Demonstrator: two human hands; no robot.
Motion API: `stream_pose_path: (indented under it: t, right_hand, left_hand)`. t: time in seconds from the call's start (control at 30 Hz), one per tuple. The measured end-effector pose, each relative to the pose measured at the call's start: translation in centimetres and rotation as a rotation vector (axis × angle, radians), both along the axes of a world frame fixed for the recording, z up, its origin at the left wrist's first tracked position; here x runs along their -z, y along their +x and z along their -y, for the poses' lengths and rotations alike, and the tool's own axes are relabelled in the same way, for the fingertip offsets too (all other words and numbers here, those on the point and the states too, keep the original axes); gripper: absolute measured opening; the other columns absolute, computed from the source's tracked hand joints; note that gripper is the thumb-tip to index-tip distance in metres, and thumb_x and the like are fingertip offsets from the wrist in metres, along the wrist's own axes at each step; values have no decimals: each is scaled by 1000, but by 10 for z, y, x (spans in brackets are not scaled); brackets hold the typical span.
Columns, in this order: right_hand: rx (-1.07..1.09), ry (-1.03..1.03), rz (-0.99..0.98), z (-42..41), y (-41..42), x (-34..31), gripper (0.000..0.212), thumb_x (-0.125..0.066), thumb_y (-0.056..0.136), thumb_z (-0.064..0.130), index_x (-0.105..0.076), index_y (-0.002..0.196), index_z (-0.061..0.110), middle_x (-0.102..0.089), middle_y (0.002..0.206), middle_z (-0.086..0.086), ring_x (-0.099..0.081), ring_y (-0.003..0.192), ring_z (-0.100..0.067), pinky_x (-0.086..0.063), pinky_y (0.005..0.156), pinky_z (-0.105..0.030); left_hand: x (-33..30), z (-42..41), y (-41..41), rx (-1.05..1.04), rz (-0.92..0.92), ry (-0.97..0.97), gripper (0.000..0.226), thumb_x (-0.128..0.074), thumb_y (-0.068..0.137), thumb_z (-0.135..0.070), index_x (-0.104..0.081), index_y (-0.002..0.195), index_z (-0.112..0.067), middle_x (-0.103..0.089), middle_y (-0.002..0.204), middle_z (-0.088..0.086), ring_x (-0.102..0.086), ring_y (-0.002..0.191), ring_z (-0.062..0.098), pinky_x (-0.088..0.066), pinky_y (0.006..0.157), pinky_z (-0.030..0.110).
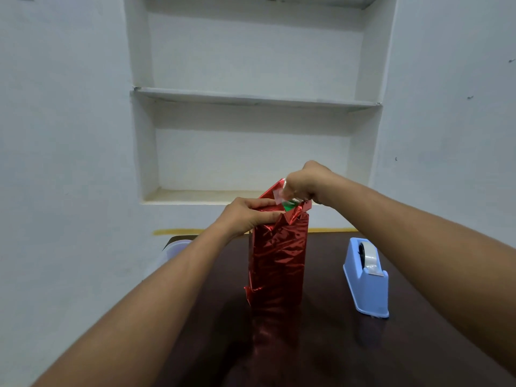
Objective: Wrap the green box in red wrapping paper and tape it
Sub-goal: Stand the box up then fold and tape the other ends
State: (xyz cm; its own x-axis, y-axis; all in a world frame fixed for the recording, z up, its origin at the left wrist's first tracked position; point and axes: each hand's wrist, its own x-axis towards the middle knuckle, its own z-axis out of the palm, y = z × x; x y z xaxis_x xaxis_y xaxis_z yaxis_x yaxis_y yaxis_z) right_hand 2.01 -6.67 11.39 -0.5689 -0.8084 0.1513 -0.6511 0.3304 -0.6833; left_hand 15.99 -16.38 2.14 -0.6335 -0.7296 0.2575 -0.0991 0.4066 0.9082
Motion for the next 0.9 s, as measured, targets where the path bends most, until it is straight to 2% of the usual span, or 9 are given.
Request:
stream_pose_path:
  t: [0.1, 0.17, 0.23, 0.43, 0.5, 0.6, 0.67, 0.8, 0.9]
  right_hand:
    - [9, 73, -5, 5, -3, 4, 19, -78, 76, 6, -60, 74, 7, -53, 69, -7, -48, 61, -19, -36, 51, -29]
    - [3, 82, 7, 6, -5, 6, 19, -78, 78, 5, -60, 74, 8, -53, 69, -6, -45, 59, -18, -35, 50, -29]
    - [-2, 81, 34, 7, -7, 8, 19, -77, 80, 4, -59, 75, 7, -53, 69, -6, -44, 59, -17, -33, 49, -28]
    - [10, 95, 30, 16, -10, 12, 24, -82, 72, 12, -61, 83, 7, -62, 83, -8, -49, 66, -19, -38, 53, -29]
    - [23, 100, -11, 18, -11, 14, 25, -81, 72, 17, -64, 88, 7, -70, 95, -9, -56, 73, -22, -42, 55, -29]
    - [64, 110, -81, 22, -12, 17, 33, -84, 71, 25, -69, 96, 9, -74, 104, -7, -68, 92, -23, -50, 65, -30]
    - [78, 110, -117, 23, -11, 16, 35, -87, 71, 30, -68, 94, 12, -72, 101, -6, -68, 86, -20, -52, 67, -30]
    - [152, 102, -187, 19, -10, 17, 41, -89, 71, 39, -59, 86, 15, -63, 85, -2, -57, 65, -15, -44, 58, -28]
    - [164, 78, -180, 23, -14, 25, 48, -90, 63, 42, -61, 91, 16, -66, 96, -3, -62, 82, -18, -49, 66, -30]
  left_hand:
    - [2, 8, -1, 8, 3, -10, 48, -91, 76, -31, -77, 122, -29, -76, 118, -4, -75, 99, 9, -57, 92, 25]
    - [3, 11, -2, 12, -4, -5, 46, -92, 75, -32, -78, 119, -32, -77, 117, -7, -75, 101, 8, -56, 99, 31]
    - [2, 11, -2, 17, -7, 1, 47, -92, 76, -32, -77, 120, -32, -76, 118, -8, -74, 101, 7, -56, 94, 26]
    - [-2, 7, -2, -5, 3, 9, 47, -90, 77, -36, -77, 122, -31, -78, 113, -8, -73, 94, 2, -46, 57, 5]
    - [-3, 6, -2, -13, 24, 8, 48, -90, 76, -41, -76, 122, -33, -77, 114, -9, -72, 96, 1, -44, 54, 4]
    - [-3, 6, -3, -14, 26, 5, 50, -89, 77, -40, -75, 124, -32, -76, 116, -9, -68, 82, -10, -42, 50, 2]
    - [-3, 6, -4, -6, 21, 12, 50, -89, 78, -37, -75, 125, -30, -76, 118, -7, -69, 83, -8, -43, 51, 2]
    - [-1, 8, -4, 0, 5, 36, 48, -89, 80, -33, -75, 126, -28, -76, 119, -7, -72, 87, -2, -46, 54, 5]
    - [0, 10, -3, 4, -7, 45, 47, -89, 79, -35, -75, 124, -32, -74, 121, -11, -72, 89, -6, -47, 55, 5]
